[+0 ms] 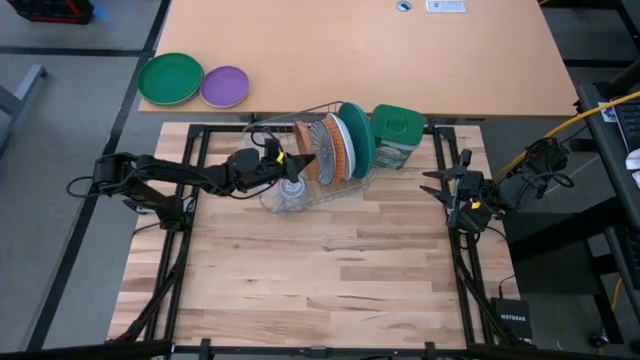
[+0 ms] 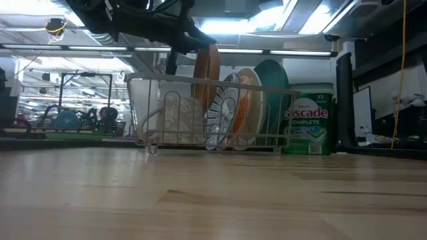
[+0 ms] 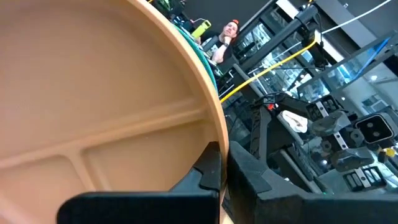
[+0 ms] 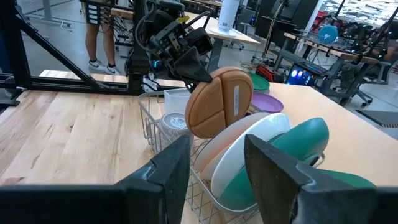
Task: Sort dishes
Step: Put the brown plate in the dish rack
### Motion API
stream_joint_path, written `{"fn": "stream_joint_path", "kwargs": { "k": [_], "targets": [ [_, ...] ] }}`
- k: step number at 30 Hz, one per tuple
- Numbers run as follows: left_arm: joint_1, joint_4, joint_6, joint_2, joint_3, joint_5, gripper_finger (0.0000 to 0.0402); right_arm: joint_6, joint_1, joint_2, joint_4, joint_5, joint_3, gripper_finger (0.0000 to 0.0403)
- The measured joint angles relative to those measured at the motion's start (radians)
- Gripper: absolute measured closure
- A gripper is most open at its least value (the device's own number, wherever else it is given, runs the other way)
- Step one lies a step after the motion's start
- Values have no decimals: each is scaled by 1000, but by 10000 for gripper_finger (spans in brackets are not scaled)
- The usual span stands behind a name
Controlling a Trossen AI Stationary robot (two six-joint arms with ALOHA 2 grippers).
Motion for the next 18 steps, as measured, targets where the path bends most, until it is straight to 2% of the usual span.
{"fn": "stream_joint_path", "kwargs": {
  "k": [12,18],
  "targets": [
    [-32,88,-3,75,0,1,401,0,0,0,0,0,0,246],
    [-10,94,-4,83,0,-2,401,0,0,0,0,-1,0,246]
  ]
}}
